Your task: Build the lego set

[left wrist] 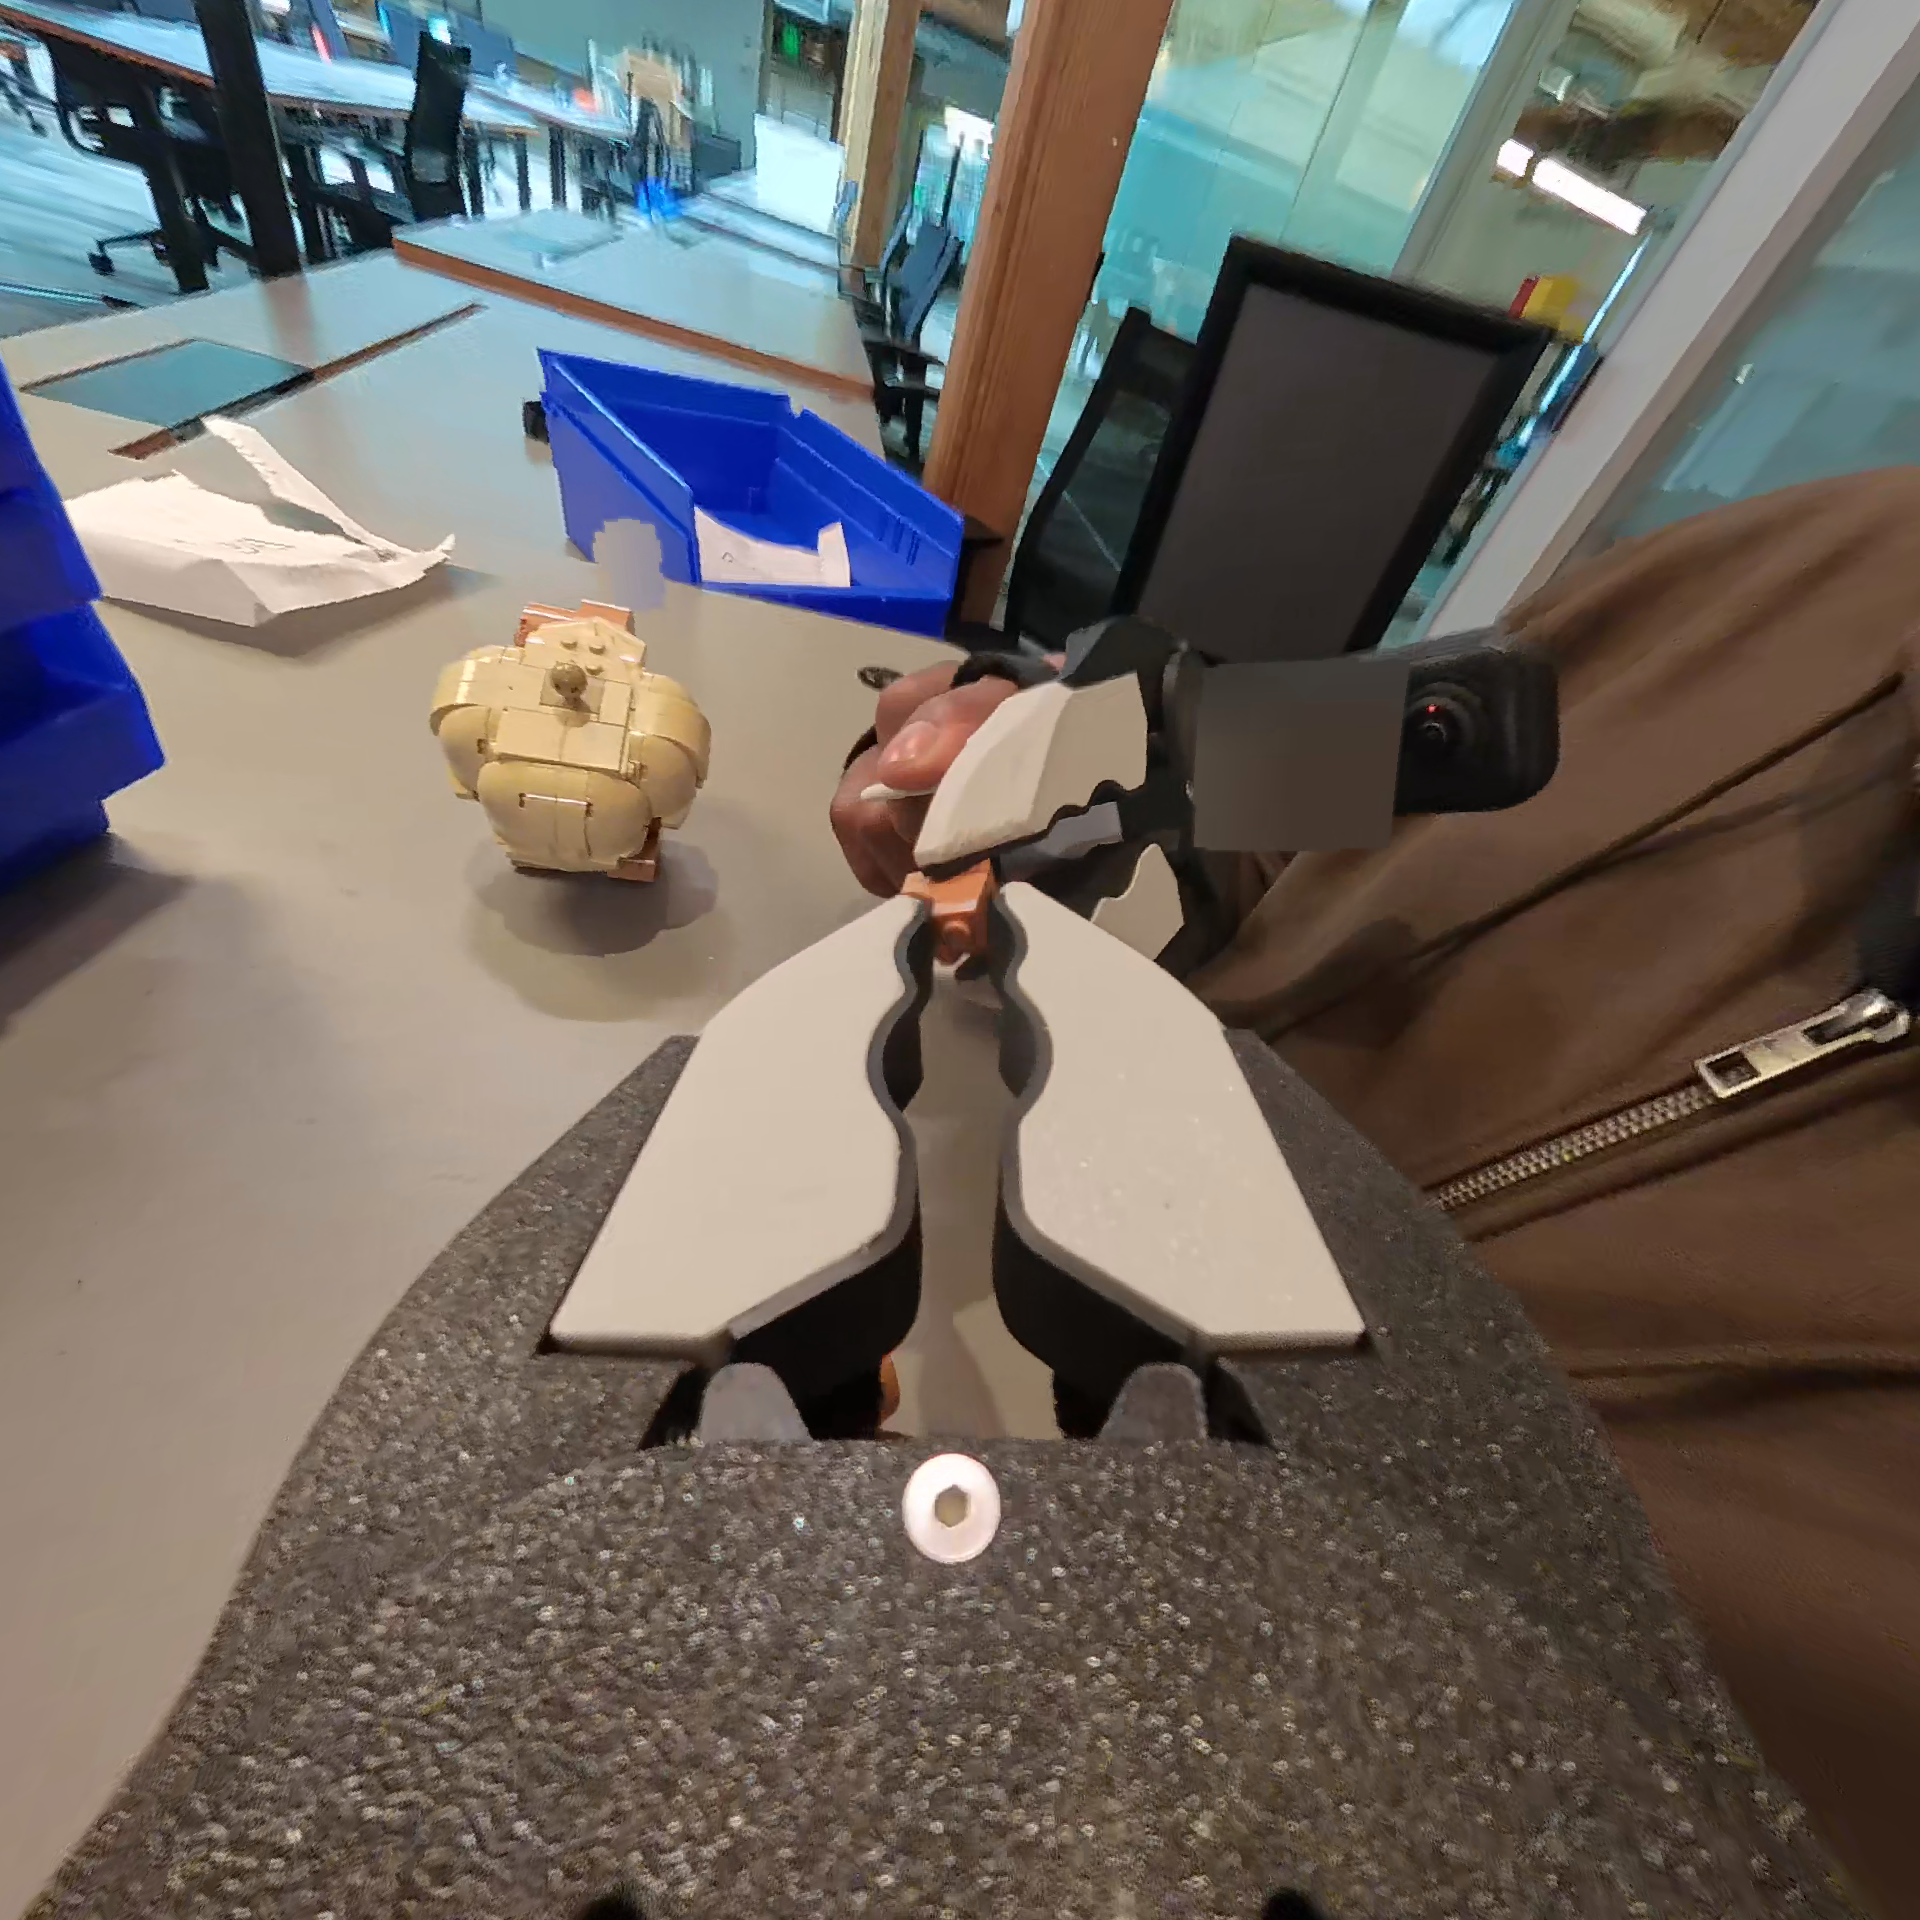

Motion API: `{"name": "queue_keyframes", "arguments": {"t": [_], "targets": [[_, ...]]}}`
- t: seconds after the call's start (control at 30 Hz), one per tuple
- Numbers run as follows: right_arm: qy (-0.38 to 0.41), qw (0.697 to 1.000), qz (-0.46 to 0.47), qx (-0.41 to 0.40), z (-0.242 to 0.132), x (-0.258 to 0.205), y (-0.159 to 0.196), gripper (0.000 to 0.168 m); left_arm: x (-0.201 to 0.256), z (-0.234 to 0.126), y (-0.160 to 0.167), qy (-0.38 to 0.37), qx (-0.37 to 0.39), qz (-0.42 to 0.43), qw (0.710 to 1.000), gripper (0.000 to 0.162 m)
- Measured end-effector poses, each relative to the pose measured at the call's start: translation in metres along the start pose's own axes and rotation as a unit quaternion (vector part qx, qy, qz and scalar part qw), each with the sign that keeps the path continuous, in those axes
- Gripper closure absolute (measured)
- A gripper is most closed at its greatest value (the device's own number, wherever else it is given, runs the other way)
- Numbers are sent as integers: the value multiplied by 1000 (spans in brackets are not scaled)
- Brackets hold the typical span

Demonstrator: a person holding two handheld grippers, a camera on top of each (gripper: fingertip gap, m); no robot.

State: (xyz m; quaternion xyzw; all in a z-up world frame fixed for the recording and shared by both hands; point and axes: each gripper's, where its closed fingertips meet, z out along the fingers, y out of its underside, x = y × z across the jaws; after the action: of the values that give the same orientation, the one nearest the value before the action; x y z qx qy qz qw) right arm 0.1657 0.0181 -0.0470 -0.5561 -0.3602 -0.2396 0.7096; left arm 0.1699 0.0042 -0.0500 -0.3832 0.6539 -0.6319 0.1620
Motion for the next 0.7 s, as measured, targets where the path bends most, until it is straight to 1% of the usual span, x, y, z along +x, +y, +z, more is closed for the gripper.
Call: {"name": "queue_keyframes", "arguments": {"t": [0.03,0.1,0.17,0.27,0.4,0.53,0.7], "targets": [[5,1000,11,2,-2,4,1,150,-3,-5,-4,-2,15,-13,1000,152],[11,998,54,20,-8,15,-1,150,-12,-24,-18,-3,64,-46,997,153],[16,996,81,37,-12,23,-3,150,-18,-40,-23,-18,86,-52,995,153],[24,992,107,66,-16,31,-9,150,-15,-42,-20,-19,83,-40,996,152],[27,980,148,131,-27,41,-25,150,-13,-31,-13,-31,54,-20,998,152],[12,951,213,223,-46,53,-45,150,-14,-26,-7,-42,38,-8,998,152],[-13,903,299,309,-66,70,-57,150,-16,-26,-7,-48,38,-6,998,152]]}}
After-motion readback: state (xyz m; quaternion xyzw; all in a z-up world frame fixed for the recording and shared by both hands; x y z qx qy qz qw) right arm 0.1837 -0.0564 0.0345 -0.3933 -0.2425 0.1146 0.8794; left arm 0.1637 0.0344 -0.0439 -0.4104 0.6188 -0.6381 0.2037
